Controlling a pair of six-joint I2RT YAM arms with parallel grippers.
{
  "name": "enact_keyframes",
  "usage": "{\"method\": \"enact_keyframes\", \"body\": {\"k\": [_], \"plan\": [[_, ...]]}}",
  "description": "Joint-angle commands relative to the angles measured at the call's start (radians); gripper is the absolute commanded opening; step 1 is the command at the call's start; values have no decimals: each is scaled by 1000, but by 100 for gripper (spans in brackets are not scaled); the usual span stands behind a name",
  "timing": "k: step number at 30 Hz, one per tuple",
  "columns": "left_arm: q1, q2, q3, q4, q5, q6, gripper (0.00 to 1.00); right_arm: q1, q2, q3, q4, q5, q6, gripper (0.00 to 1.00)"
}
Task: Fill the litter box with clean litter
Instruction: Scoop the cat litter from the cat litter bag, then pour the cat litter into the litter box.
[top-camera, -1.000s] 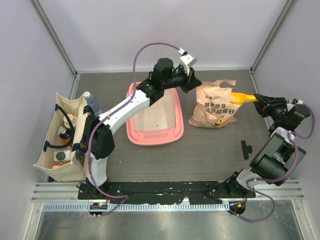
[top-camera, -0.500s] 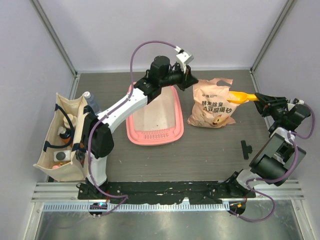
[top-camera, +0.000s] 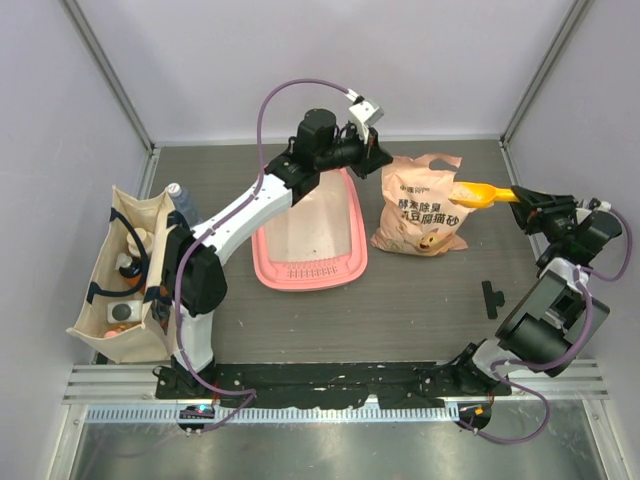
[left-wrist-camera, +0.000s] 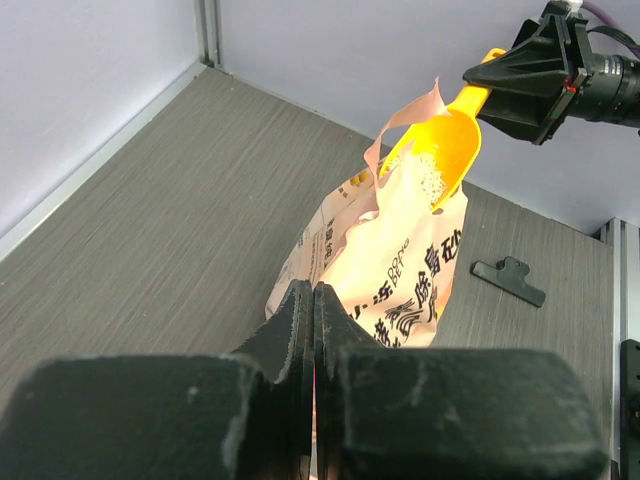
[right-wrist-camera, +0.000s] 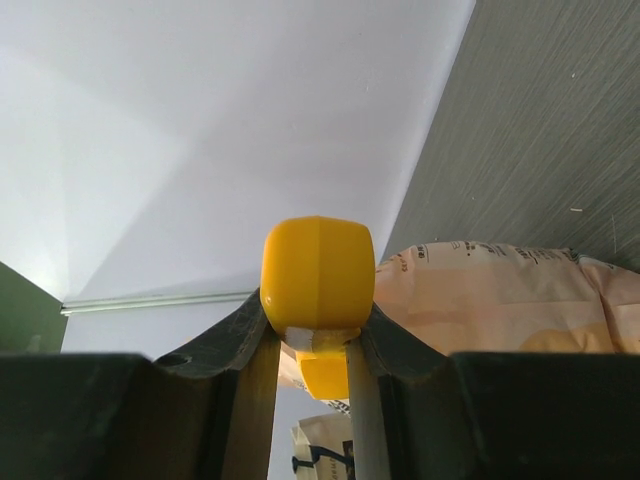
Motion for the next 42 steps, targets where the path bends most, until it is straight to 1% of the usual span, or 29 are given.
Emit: {"method": "enact_keyframes", "body": {"k": [1,4,5,7,9,10,14,15,16,20,24,29,32,37,39,42], "plan": [[43,-86,12,131,-18,-2,0,-30,-42,-63,99,28,14,1],[43,-89,11,127,-24,7,0,-28,-16,-100,200,13,83,1],[43,-90,11,123,-24,9,0,-28,12,-106,282,10,103,1],[43,-92,11,114,-26,10,0,-28,44,-126,367,4,199,1],[43,-96,11,107,-23,18,0,-28,30,-117,371,19,214,1],[43,-98,15,102,-23,19,0,-28,26,-115,416,25,214,1],[43,-93,25,87,-23,29,0,-31,33,-141,469,24,255,1],[43,-92,26,85,-23,30,0,-31,43,-156,483,20,266,1],[43,-89,26,85,-21,30,0,-31,53,-170,531,16,287,1],[43,-87,34,85,-21,24,0,-48,76,-192,572,10,313,1],[43,-89,35,90,-20,26,0,-63,96,-131,564,17,335,1],[43,-90,32,97,-24,24,0,-63,61,-71,454,-6,289,1],[43,-90,34,97,-29,33,0,-63,40,-72,418,-10,272,1],[45,-87,37,107,-29,24,0,-66,26,-77,406,-7,264,1],[43,-90,37,110,-40,23,0,-72,6,-49,392,2,260,1],[43,-96,34,110,-52,24,3,-72,-16,23,345,27,235,1]]}}
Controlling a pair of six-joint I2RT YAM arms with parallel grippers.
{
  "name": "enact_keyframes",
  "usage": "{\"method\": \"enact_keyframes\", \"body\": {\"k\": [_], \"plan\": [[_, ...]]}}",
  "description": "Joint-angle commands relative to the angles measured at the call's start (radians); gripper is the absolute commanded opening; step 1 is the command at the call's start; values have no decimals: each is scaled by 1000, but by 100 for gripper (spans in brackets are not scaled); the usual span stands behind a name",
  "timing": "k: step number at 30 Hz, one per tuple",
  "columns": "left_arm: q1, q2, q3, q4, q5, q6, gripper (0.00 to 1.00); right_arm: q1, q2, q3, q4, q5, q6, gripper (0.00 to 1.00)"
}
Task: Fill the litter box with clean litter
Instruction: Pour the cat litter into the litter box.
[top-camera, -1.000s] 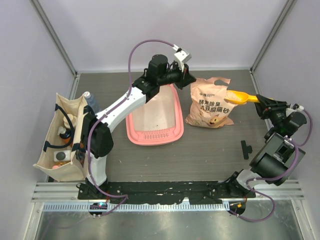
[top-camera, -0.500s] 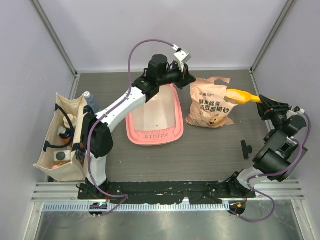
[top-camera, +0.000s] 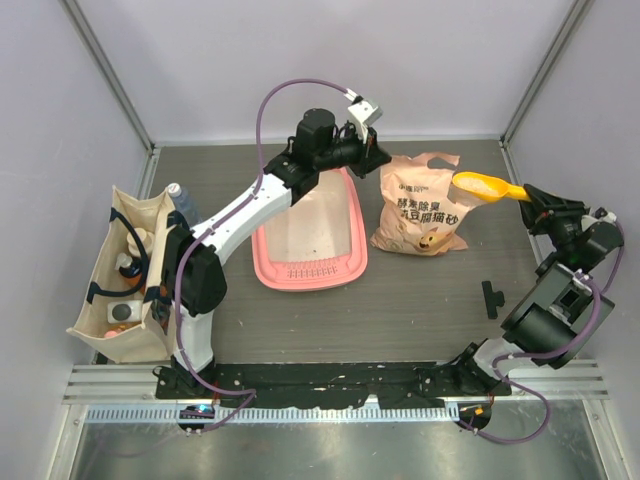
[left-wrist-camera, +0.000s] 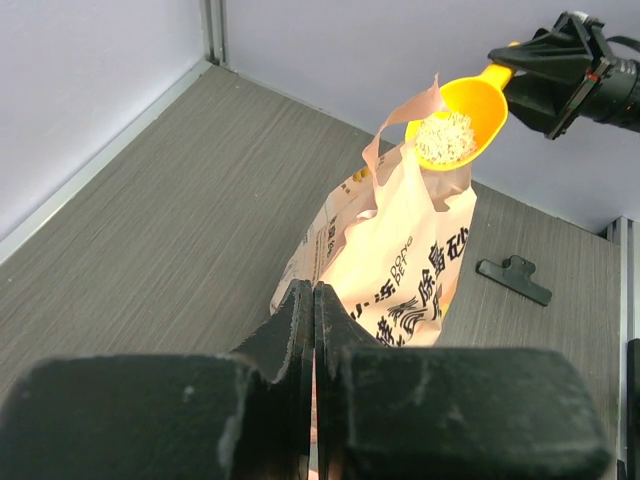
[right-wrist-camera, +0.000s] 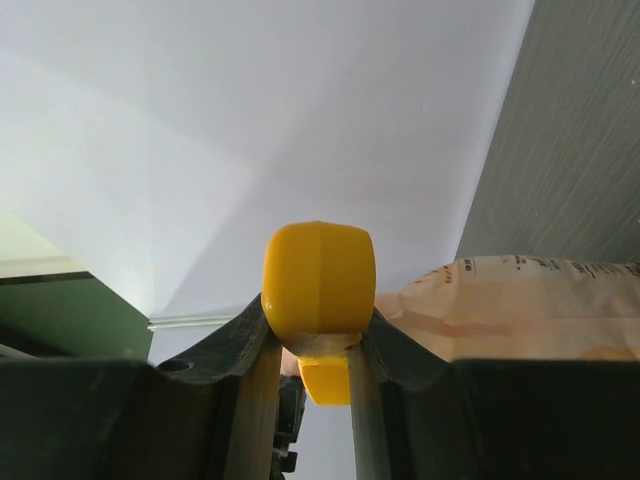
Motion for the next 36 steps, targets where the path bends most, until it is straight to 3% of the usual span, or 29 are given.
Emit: {"method": "enact_keyframes", "body": {"k": [1,5,7,11,15,23,31,36], "plan": [[38,-100,41,105,-53,21,4,-23,-75,146,-22,44,-56,1],[38,-104,35,106,-48,21,6,-22,-64,246,-73,41,-79,1],[38,-106,35,108,-47,19,14,-20,-63,269,-110,43,-87,1],[38,-115,38,108,-41,19,44,6,-72,330,-173,45,-116,1],[38,-126,32,106,-48,21,59,38,-75,396,-263,37,-151,1],[45,-188,-40,97,-114,64,65,164,-45,634,-427,58,-225,1],[99,-325,-140,46,-168,114,65,429,83,830,-588,80,-322,1],[139,-440,-247,-36,-218,188,65,593,152,869,-616,81,-340,1]]}}
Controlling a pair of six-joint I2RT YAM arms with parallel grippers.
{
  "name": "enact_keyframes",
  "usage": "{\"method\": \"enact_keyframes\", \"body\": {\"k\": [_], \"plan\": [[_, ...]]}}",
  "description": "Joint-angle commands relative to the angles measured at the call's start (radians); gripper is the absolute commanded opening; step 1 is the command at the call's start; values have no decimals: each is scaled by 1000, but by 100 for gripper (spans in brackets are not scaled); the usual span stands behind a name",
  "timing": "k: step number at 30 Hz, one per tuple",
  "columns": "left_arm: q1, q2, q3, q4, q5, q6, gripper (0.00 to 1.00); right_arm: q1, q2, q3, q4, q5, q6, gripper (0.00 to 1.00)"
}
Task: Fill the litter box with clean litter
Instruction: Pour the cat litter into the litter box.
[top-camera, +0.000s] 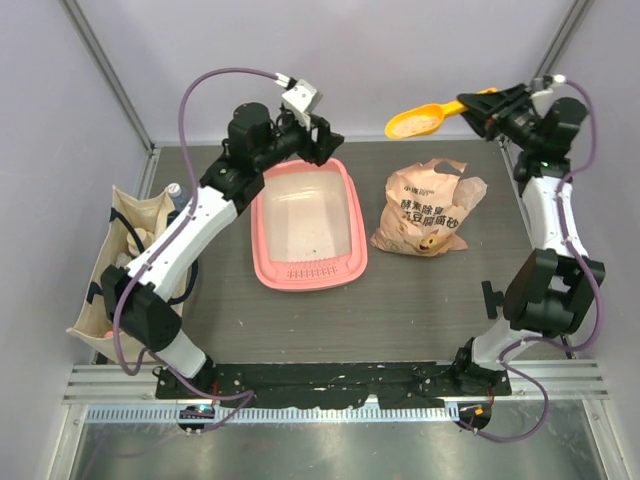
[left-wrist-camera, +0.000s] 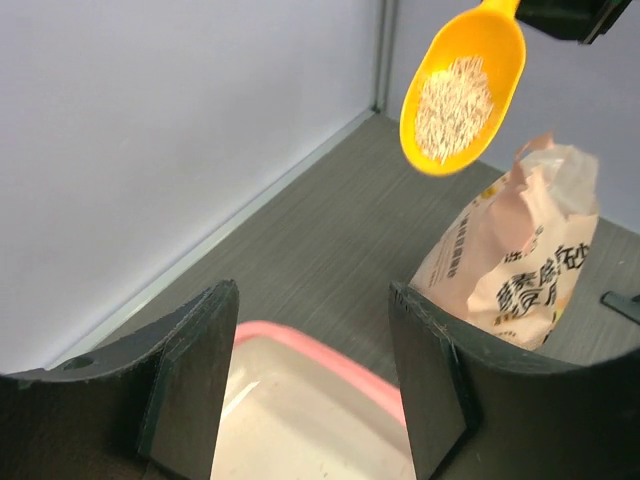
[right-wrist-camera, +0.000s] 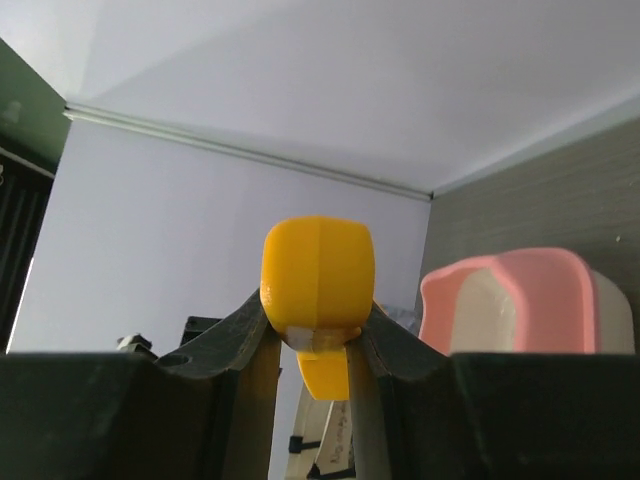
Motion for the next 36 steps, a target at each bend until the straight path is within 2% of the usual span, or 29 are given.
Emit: {"method": "enact_keyframes", "body": {"k": [1,5,8,9,16,19,20,21,23,28,31,36], "plan": [[36,-142,-59,-53,-75,86,65,132,50,45,-45,7,-41,1],[64,-228,-121,-116,-113,117,65,279,125,35,-19,16,-39,1],[76,-285,-162,-153,-136,145,66,322,171,46,-10,17,-61,1],[79,-305,-168,-163,-143,148,66,374,203,51,-11,22,-75,1],[80,-358,-216,-162,-153,159,66,448,312,91,23,8,-220,1],[79,-369,-225,-162,-147,165,66,454,323,100,-57,57,-340,1],[79,-374,-226,-159,-147,166,66,456,323,111,-136,74,-387,1],[80,-378,-226,-159,-144,166,66,462,321,127,-181,114,-500,1],[80,-383,-231,-156,-143,168,66,475,324,154,-233,123,-564,1],[80,-385,-248,-151,-126,171,66,543,312,229,-393,181,-857,1],[80,-391,-262,-134,-124,168,66,598,291,236,-458,252,-981,1],[80,-415,-289,-104,-103,151,66,658,271,261,-514,326,-1092,1]]}}
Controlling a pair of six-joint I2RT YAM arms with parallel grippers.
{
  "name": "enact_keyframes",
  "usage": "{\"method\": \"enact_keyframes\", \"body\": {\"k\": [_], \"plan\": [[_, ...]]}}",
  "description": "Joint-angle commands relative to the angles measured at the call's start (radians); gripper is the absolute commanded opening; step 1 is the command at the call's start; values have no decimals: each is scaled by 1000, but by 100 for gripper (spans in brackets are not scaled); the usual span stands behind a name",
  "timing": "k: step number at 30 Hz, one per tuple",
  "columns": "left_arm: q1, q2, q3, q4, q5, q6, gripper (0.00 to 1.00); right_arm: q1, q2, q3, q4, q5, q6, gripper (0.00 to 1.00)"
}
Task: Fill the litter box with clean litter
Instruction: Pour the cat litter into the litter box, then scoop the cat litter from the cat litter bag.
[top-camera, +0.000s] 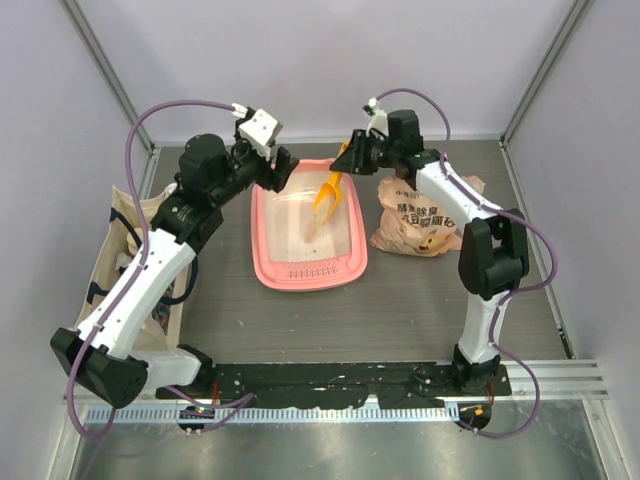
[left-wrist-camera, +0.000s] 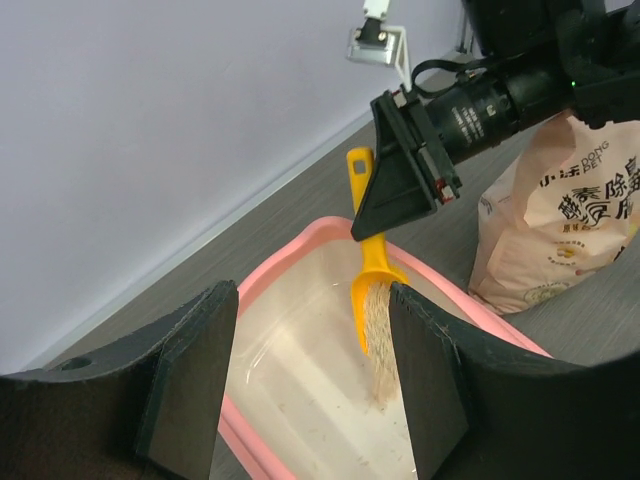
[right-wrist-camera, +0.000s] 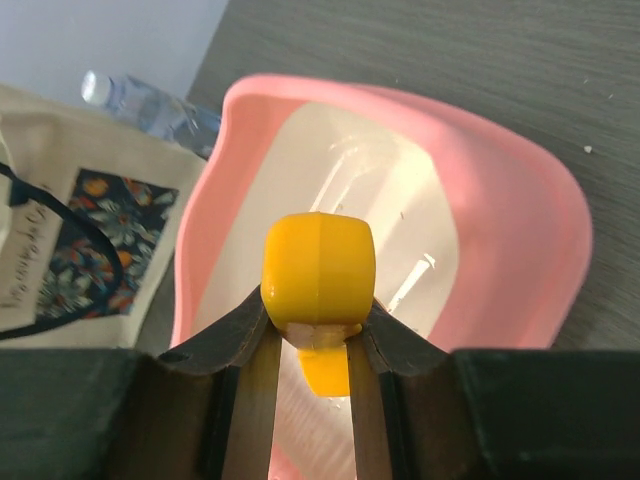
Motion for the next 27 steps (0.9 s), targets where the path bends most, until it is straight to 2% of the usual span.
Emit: {"method": "enact_keyframes", "body": {"k": [1,5,9,12,16,20,22,25,27], "plan": [[6,-50,-24,70,36,-9,66,45,-76,70,-71,86,-207,1],[4,-84,-67,102,93,-37,66,74,-93,119,-151,103,-329,1],[4,-111,-115,146,140,-77,66,98,-97,238,-276,118,-430,1],[3,-107,-135,176,171,-141,66,98,-132,216,-301,124,-473,1],[-2,-65,-139,199,272,-201,66,63,-203,213,-237,126,-355,1],[-54,45,-52,131,332,-118,65,-79,-238,363,-168,81,-160,1],[-65,120,8,127,381,-124,65,-196,-267,395,-166,64,-85,1],[-91,224,97,124,465,-114,65,-346,-402,259,-107,81,-74,1],[-115,281,172,97,492,-98,64,-441,-479,149,-88,145,-91,1]]}}
